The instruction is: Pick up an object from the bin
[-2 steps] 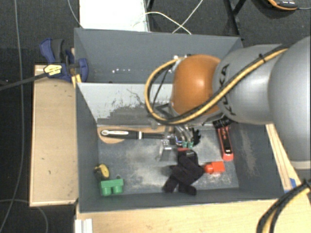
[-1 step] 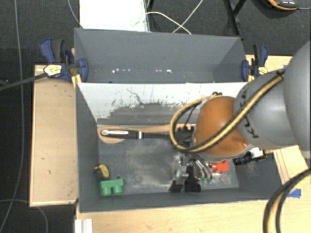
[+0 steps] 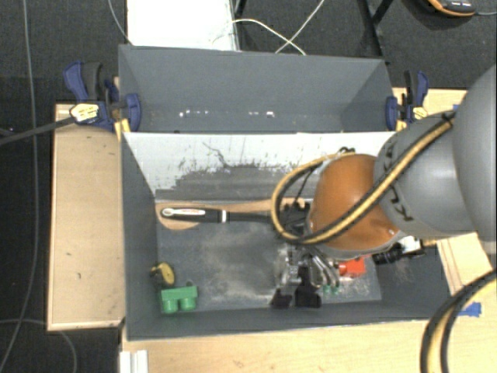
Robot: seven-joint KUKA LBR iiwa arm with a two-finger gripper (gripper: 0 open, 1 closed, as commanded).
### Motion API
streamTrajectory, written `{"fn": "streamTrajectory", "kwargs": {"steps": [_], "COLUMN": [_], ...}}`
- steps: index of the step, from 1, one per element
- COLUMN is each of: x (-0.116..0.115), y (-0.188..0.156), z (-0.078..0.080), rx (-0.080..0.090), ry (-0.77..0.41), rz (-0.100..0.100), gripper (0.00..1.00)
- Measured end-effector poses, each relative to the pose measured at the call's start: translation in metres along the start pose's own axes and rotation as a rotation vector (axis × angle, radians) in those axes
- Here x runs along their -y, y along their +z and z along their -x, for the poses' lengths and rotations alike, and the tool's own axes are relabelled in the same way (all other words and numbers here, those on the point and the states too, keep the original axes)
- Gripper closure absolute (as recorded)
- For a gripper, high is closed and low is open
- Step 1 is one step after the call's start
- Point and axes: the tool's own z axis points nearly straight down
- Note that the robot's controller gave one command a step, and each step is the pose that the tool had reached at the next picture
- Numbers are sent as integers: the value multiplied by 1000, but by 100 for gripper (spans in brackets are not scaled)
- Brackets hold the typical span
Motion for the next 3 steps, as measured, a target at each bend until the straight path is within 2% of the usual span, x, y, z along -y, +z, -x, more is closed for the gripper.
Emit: {"fn": "streamTrajectory", "kwargs": {"steps": [1, 2, 3], "x": [-2, 78, 97], "y": [18, 18, 18], "z": [23, 31, 30], "rx": [5, 4, 3], "ry": [-290, 161, 174], "rz": [1, 1, -1], "gripper": [100, 100, 100]}}
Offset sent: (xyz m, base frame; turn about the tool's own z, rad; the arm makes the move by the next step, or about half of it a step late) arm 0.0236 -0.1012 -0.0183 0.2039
